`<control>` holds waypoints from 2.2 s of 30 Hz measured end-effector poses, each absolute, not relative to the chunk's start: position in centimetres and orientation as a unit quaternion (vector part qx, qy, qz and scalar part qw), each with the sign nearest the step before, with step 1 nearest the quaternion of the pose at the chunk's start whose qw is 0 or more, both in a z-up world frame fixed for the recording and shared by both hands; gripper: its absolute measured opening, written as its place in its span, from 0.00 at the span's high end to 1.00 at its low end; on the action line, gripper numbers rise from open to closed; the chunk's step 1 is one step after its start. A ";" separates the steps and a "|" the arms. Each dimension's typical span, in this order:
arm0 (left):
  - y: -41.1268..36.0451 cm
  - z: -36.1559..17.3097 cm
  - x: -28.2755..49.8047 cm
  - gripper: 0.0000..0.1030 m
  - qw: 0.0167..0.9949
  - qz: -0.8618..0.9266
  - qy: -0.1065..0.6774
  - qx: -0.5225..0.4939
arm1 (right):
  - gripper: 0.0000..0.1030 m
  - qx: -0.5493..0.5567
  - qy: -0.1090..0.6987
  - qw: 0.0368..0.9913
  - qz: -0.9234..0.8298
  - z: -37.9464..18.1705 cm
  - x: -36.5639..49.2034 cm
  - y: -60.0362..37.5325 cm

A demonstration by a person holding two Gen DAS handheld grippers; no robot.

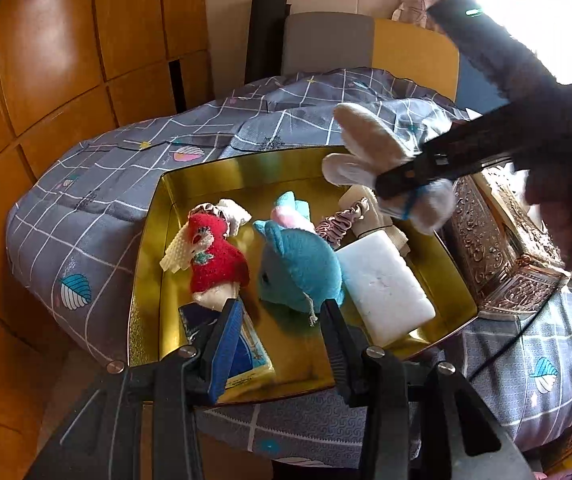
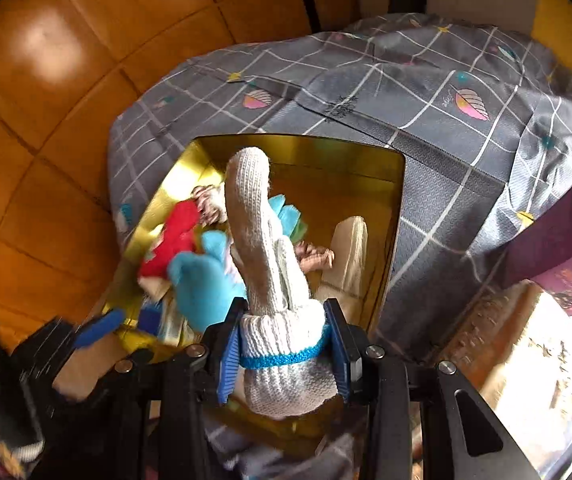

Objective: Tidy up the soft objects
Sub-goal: 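Lower the white knit glove into the gold tray and open the right tool, then move both tools back over the pink towel and white wipes pack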

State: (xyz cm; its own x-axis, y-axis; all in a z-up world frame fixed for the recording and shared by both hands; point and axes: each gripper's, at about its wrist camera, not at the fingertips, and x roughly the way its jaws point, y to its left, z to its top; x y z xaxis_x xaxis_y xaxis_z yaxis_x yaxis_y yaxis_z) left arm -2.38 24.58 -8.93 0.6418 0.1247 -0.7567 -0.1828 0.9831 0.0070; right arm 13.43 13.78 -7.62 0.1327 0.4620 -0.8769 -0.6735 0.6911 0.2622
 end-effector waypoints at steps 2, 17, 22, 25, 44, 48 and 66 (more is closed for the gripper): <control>24.7 -9.0 -2.4 0.60 0.905 0.087 0.416 -0.036 | 0.62 -0.105 0.528 0.762 0.361 -8.4 14.1 14.6; 24.8 -9.3 -2.6 0.60 0.901 0.098 0.420 -0.040 | 0.48 -0.101 0.516 0.792 0.310 -11.5 15.7 16.2; 24.6 -9.2 -2.7 0.60 0.902 0.099 0.418 -0.038 | 0.41 -0.087 0.492 0.808 0.313 -10.0 14.7 15.1; 24.6 -9.1 -2.7 0.60 0.902 0.102 0.417 -0.035 | 0.39 -0.090 0.475 0.818 0.313 -8.8 13.9 14.4; 22.8 -7.5 -2.8 0.60 0.910 0.100 0.402 -0.008 | 0.33 -0.064 0.361 0.889 0.272 -1.7 10.8 3.0; 22.0 -7.3 -2.7 0.60 0.911 0.095 0.402 0.001 | 0.33 -0.052 0.350 0.902 0.249 -1.0 10.5 -0.3; 18.1 -6.4 -1.9 0.60 0.914 0.061 0.398 0.043 | 0.32 0.038 0.361 0.930 0.063 -2.5 10.9 -18.7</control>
